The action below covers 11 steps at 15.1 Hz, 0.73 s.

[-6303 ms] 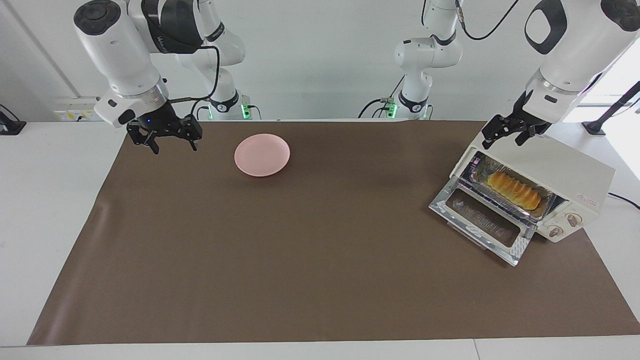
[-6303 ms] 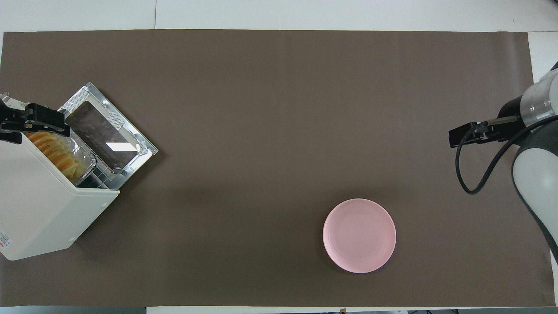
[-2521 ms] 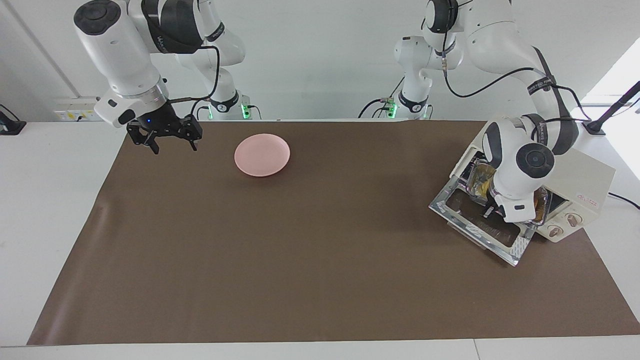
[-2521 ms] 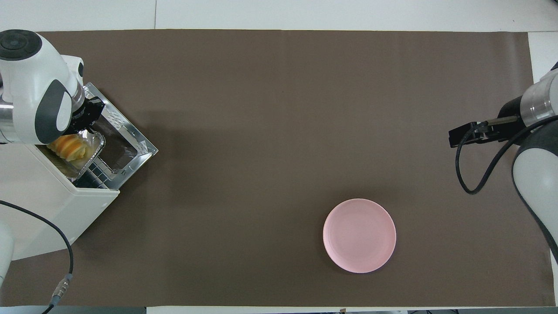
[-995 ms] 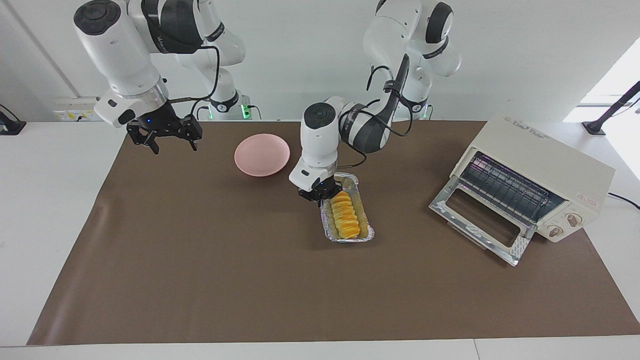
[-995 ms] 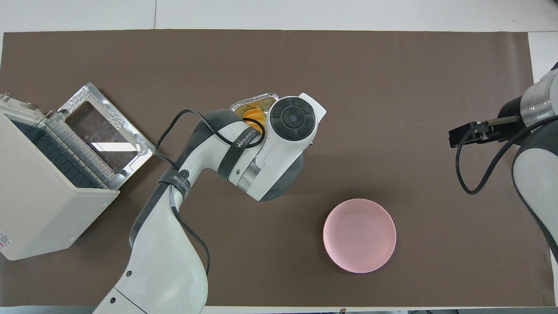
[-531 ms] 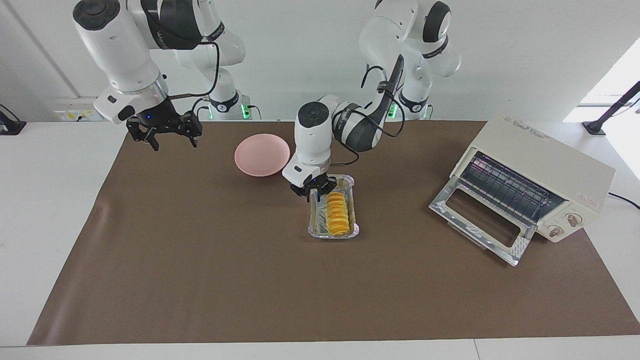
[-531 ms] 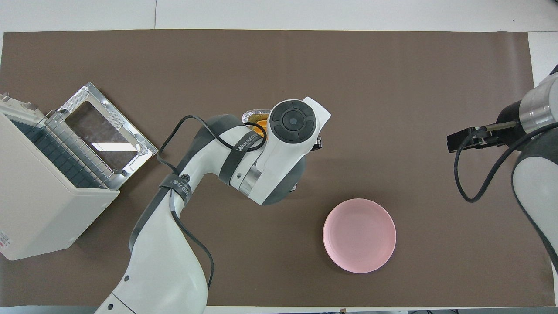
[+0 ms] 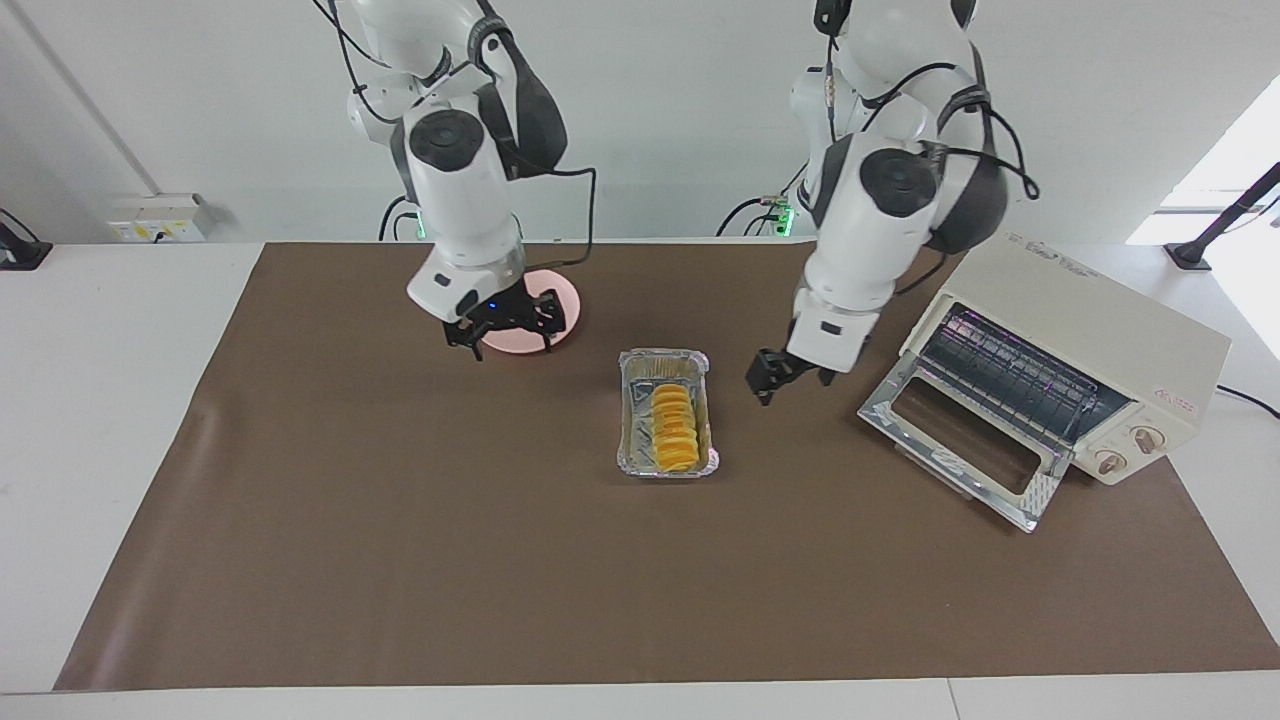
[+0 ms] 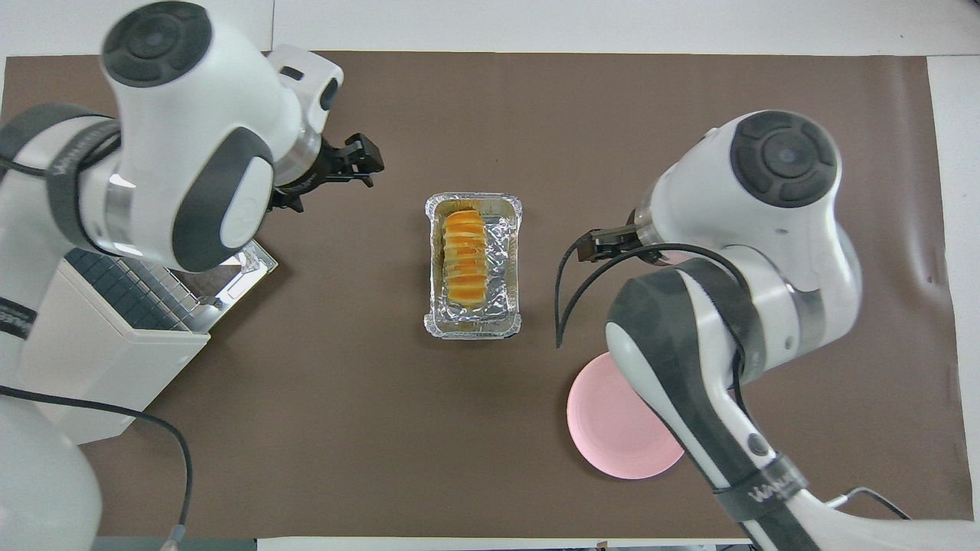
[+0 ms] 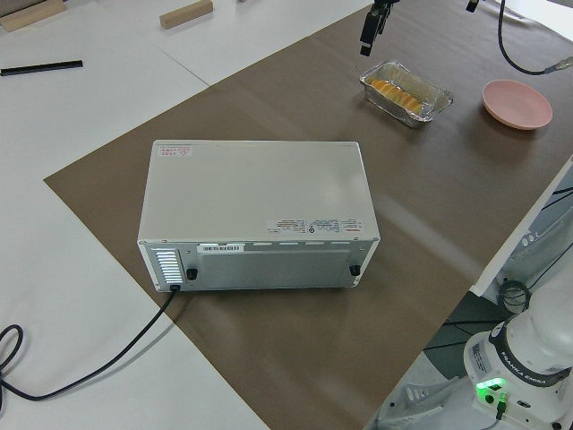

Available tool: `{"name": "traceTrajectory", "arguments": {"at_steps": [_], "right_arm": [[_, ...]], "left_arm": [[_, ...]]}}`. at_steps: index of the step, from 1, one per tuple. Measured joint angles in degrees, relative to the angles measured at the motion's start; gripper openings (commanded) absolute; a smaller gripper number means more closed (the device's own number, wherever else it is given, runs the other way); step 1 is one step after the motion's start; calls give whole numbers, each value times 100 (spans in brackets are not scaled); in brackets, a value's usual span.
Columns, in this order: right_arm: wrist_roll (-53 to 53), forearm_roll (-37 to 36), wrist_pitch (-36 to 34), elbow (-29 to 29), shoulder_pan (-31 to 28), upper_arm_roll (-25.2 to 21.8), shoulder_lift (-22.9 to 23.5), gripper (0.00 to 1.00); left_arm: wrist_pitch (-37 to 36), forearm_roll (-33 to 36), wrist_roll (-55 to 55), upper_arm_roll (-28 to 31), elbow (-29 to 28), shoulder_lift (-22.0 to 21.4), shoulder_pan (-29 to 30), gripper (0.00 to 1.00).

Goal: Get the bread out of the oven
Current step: 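Withdraw the left gripper while the right gripper reaches the foil tray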

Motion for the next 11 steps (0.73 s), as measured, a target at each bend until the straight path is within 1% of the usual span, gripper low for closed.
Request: {"name": "traceTrajectory", "arguments": {"at_steps": [3,5,7,10,11], "right_arm": [[700,266,501,31,408,5,528,100],[1195,457,843,51,594,5,796,100],[1585,648,1149,62,748,4,1034,100],[1889,825,1364,25,843,4,1258,100],[1950,908,1463,-42,844,4,1289,92]], "left_arm": [[-486,1,958,21,6,-410,1045,100],[-930,0,1519,36,7,-752,1560,100],[-1466,1,1804,44,-15,-1046,1841,100],[-1760,168,2137,41,-162,-1239,1904,100],[-1747,232,2403,36,-273,-1266,1904,100]]}}
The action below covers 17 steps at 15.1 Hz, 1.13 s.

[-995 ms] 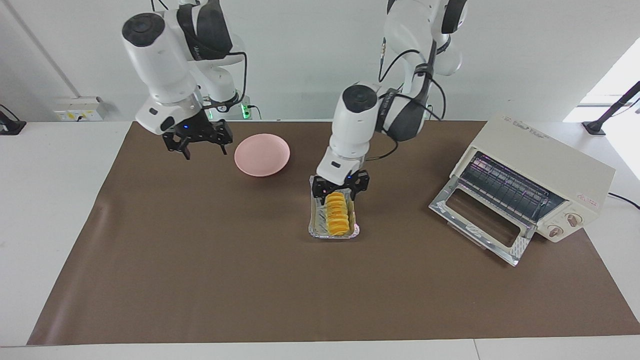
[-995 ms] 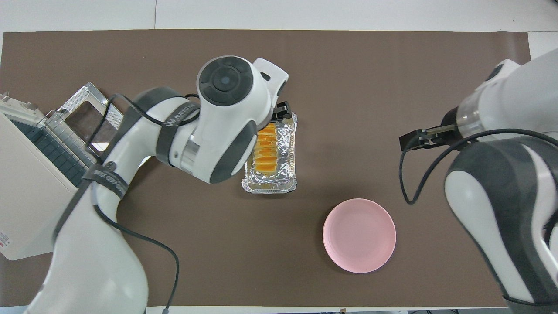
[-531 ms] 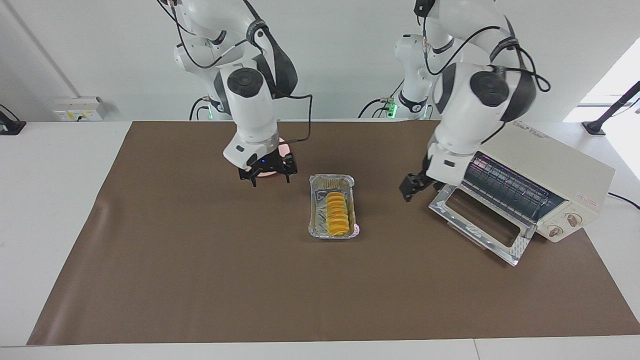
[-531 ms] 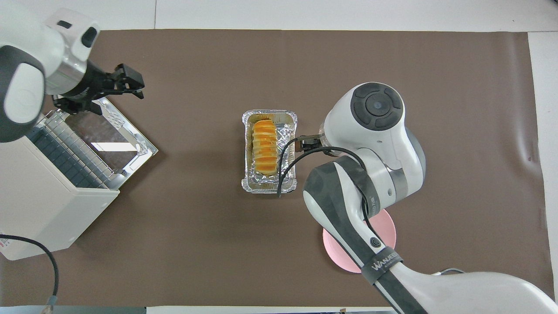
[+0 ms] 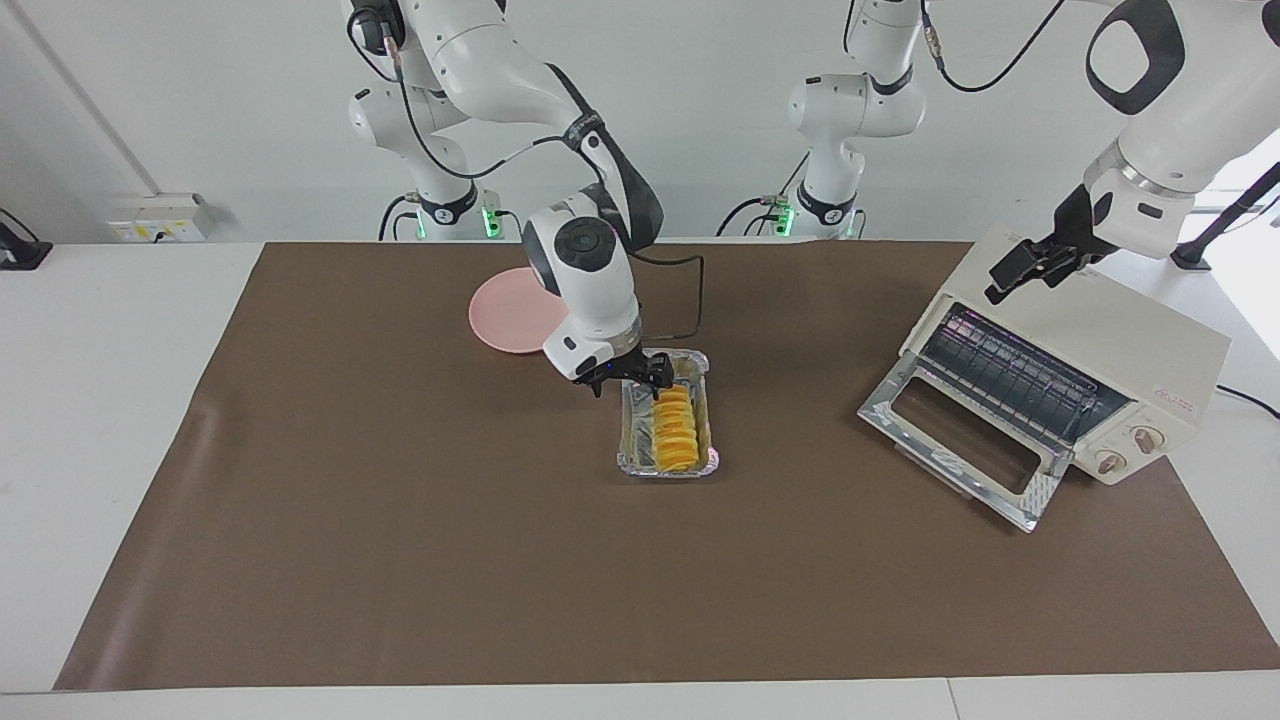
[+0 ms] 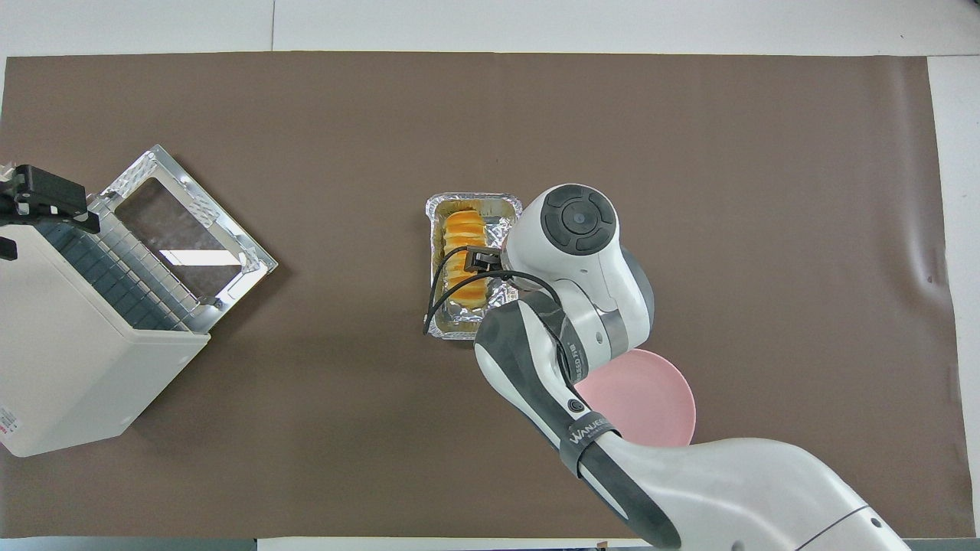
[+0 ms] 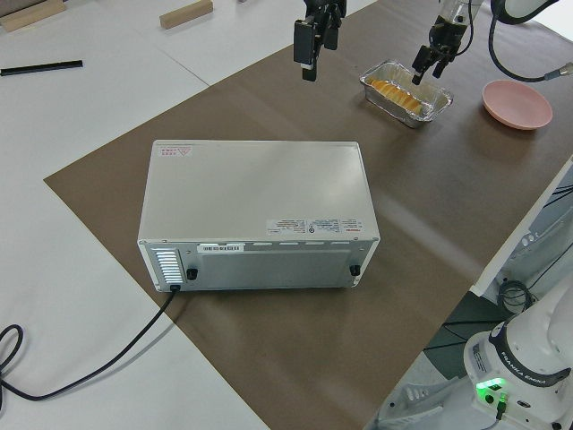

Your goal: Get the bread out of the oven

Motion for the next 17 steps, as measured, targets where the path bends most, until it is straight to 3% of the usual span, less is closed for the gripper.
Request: {"name": "traceTrajectory", "arguments": {"at_steps": [1,2,3,12,14,17], "right_arm": [[8,131,209,-165,0,-1,20,64],[9,170,433,-350,0,-2,22,22],[9,177,585,-510,0,-5,22,0],[-425,178,503,-528,-67,-30,-58,0],[-821,178,162,-346,-348,-56,-130,0],[-1823,360,-729,189,-1231,-83,-207,0]], "left_arm": [[29,41,319,-3,-142,-11,0,100],[-8,86,442,-5,-188,-10,0,100],[-123,162,523,-17,-192,-16,0,100],[-606,251,601,-98,-203,-201,-5,100],[-614,253,610,-99,-214,-202,-5,100],[-616,253,620,-181,-270,-207,-3,100]]}}
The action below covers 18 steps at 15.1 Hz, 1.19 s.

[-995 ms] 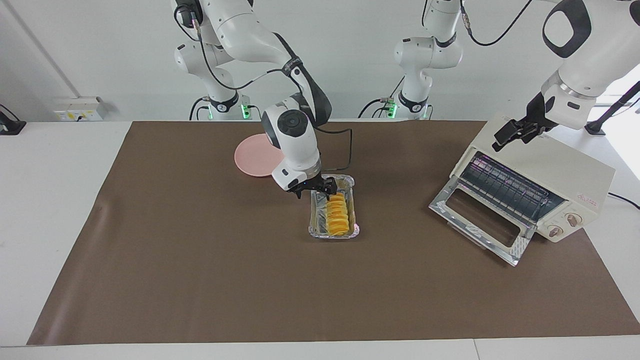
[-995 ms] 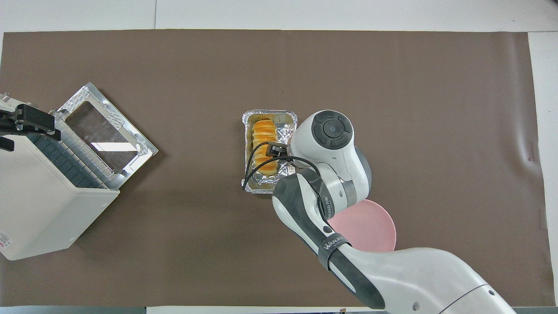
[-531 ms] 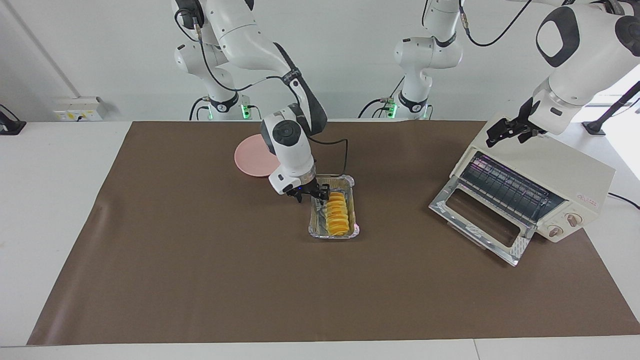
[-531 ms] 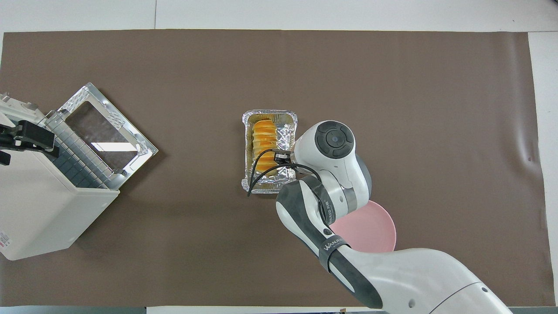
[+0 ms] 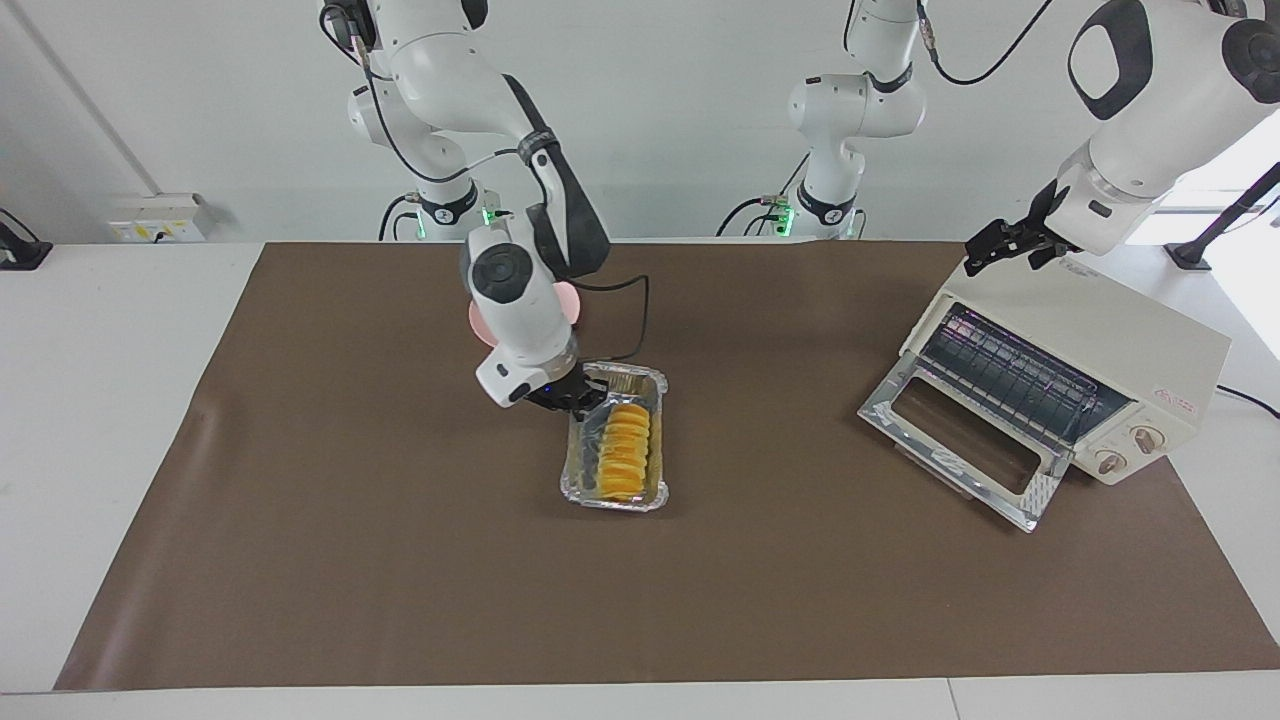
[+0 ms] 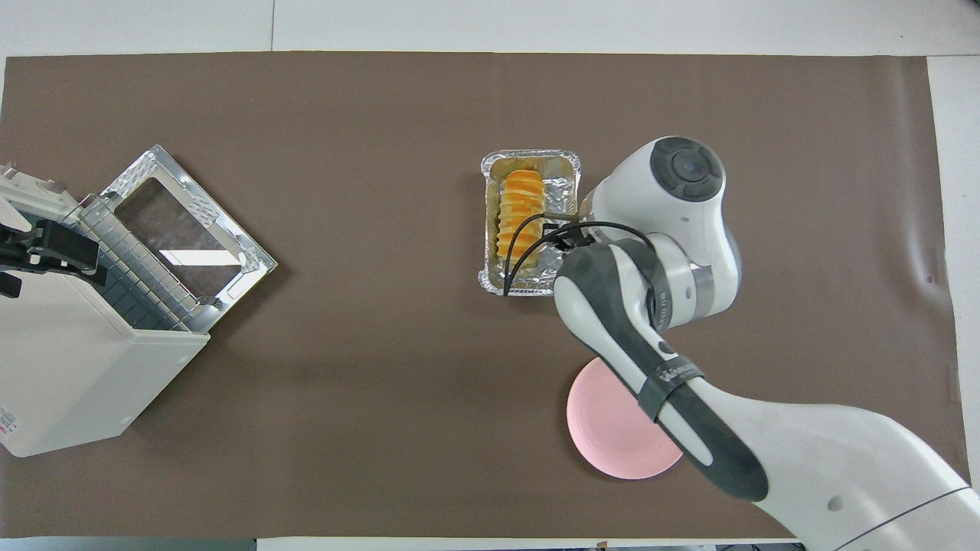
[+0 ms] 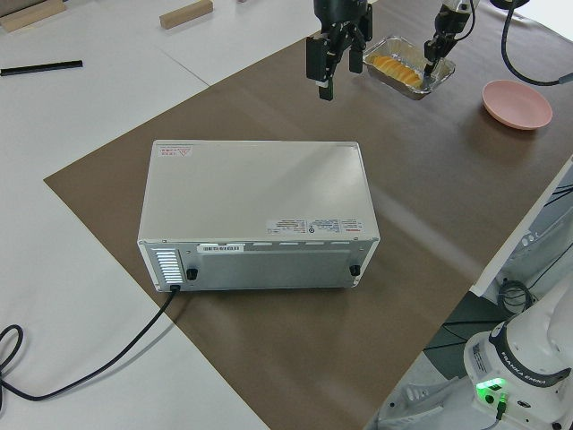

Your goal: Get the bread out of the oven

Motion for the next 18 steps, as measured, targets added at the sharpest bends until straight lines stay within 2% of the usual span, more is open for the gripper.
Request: {"name": "traceTrajectory", "arguments": {"at_steps": [3,6,7,8,13,18], "right_arm": [[-1218,192,-404,97,-905,-21,3,0],[-1686,205,-414,-353,-1318,-24,3,0],[-1699,205,-355,-483,-1328,-20,1,36],[-1699,206,-280,-567,-1313,-1,-4,99],[-1699,185,-225,-520,-1165,40,-195,100],[-1124,140,5,-331,-596,41,-331,100]], "left_arm": [[57,6,-1,-68,1,-19,1,100],[61,9,-3,-65,1,-35,3,100],[65,10,-3,-65,1,-41,3,100],[65,10,-4,-65,1,-46,3,100],[69,13,-5,-62,1,-51,5,100],[71,13,-5,-62,1,-51,5,100]]}}
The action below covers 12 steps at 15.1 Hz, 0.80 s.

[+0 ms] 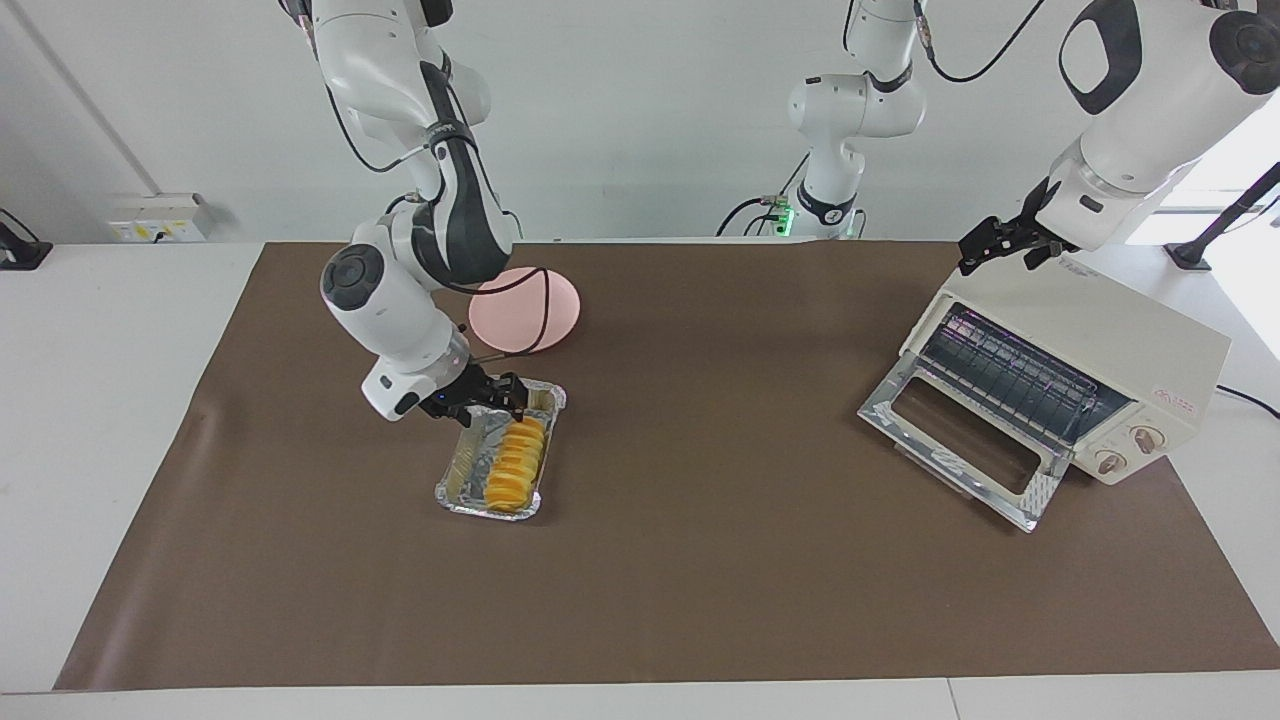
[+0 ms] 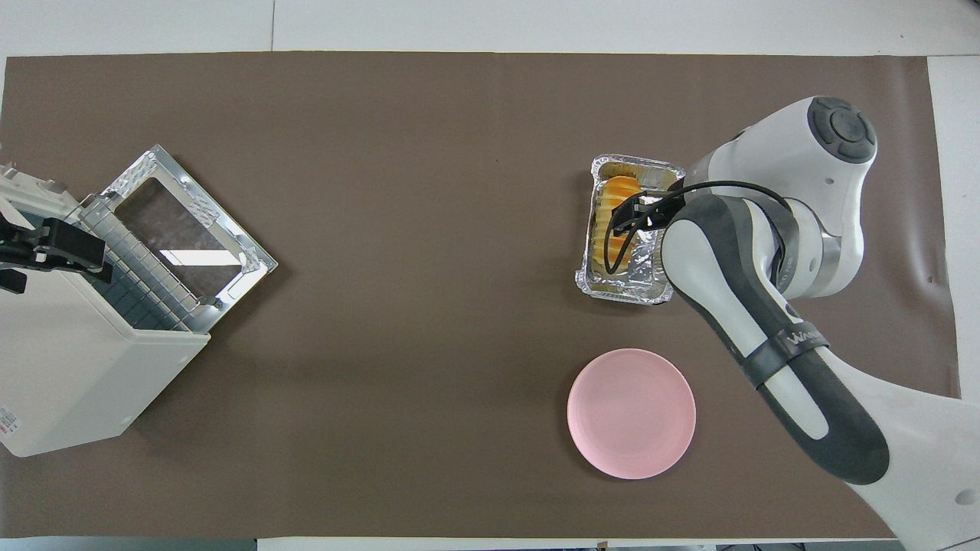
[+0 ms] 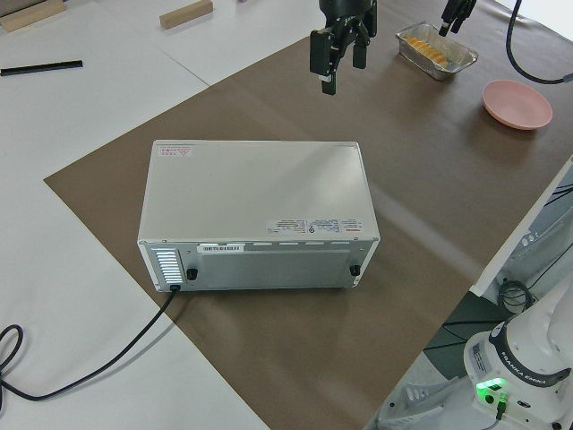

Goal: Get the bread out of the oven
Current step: 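Grasp the bread rolls in the tray with the right gripper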

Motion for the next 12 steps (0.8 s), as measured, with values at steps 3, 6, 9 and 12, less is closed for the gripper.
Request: {"name": "traceTrajectory", "arguments": {"at_steps": [3,6,9,12], "right_arm": [[96,-8,373,-77,82,-6,223,100],[96,-8,592,-134,67,-39,375,94],[96,-8,882,-266,68,-42,399,79],[96,-8,988,-351,70,-39,420,47]], "left_arm": [[1,0,0,0,0,0,0,100],[1,0,0,0,0,0,0,100],[1,0,0,0,0,0,0,100],[2,0,0,0,0,0,0,100]]}}
